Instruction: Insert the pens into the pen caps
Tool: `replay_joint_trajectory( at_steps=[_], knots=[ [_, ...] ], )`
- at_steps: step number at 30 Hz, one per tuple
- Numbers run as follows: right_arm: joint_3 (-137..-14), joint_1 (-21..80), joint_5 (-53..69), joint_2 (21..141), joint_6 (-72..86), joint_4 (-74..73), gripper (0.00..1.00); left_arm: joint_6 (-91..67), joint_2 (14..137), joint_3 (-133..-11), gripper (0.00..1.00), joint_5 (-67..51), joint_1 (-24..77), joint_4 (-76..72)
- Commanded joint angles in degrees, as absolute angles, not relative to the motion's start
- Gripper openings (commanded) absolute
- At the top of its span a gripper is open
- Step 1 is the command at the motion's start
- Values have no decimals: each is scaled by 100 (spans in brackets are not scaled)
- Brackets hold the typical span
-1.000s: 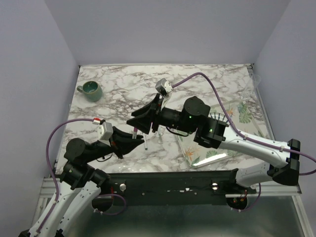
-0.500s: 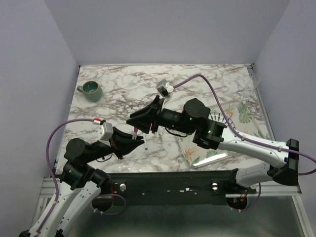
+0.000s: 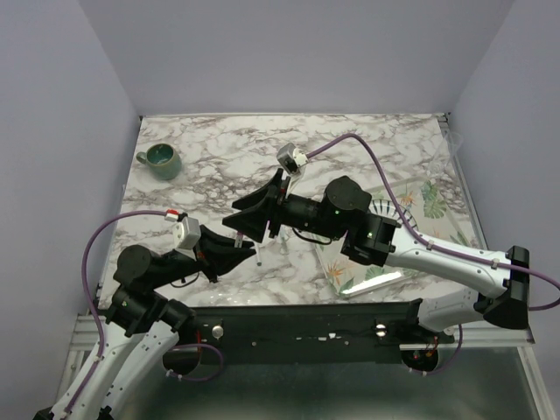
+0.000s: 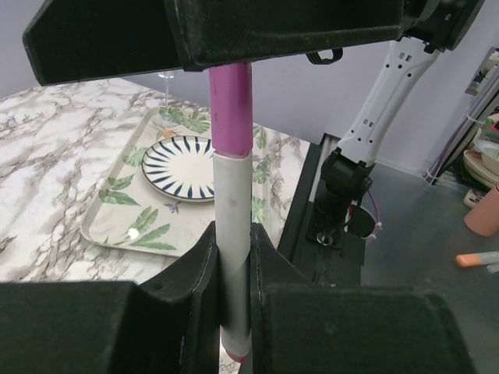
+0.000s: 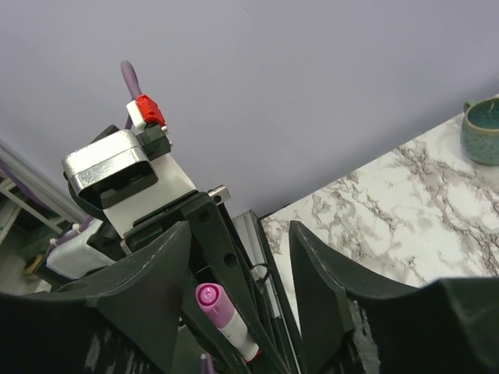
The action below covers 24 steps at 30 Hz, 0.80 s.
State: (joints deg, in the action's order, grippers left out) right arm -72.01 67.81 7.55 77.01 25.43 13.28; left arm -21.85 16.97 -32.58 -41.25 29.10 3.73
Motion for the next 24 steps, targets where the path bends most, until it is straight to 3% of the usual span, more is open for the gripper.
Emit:
replay_joint_trajectory(
  at_steps=[1,8,24],
  knots=[
    [-7356,6812,712,7611,2487,1204,62,-2136,1617,-3313,0,-4236,2892,343],
    [-7234,6812,791,7629,2531,1309,47,-2136,1600,-3313,0,-4236,2892,334],
    [-5968,6820,1310,7278,2436,1416,1,-3137,1924,-3155,0,-4517,2892,-798]
  ],
)
